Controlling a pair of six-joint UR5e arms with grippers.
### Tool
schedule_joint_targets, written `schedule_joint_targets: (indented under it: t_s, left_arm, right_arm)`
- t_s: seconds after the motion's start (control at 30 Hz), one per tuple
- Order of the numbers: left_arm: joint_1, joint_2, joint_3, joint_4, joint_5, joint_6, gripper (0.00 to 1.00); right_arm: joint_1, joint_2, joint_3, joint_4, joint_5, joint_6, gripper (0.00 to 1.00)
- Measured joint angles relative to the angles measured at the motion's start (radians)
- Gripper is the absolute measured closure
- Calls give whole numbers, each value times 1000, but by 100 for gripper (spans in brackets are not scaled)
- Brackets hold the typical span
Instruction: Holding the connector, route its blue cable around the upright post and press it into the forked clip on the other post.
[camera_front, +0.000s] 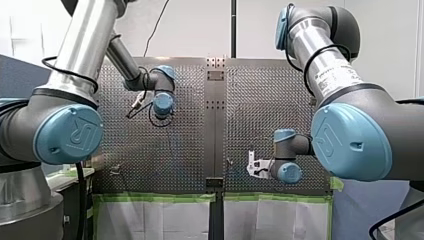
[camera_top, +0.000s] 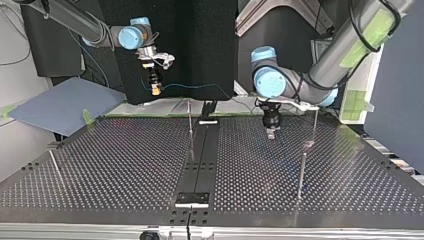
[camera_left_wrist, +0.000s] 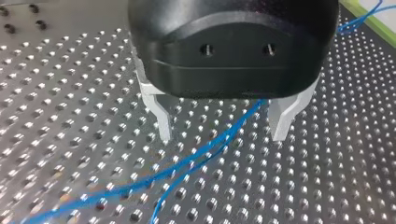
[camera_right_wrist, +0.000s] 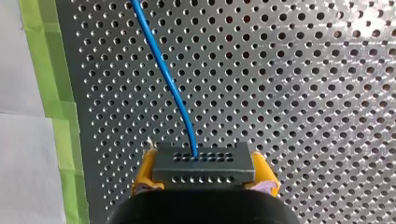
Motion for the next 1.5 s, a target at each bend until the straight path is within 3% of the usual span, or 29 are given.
schedule_joint_targets:
  t_s: [0.33,0.93,1.13,1.5]
  left_arm:
    - [-14,-89,0,76,-10,0,0]
    - [-20,-238,10,102,-26,-8,0]
    - [-21,-280,24,93,-24,-34,0]
    - [-21,-287,28,18,-14,-124,0]
  right_arm:
    - [3,0,0,-2,0,0,100]
    - [9,0,0,-2,0,0,100]
    - [14,0,0,-3,0,3,100]
    - [19,0,0,-4,0,6,100]
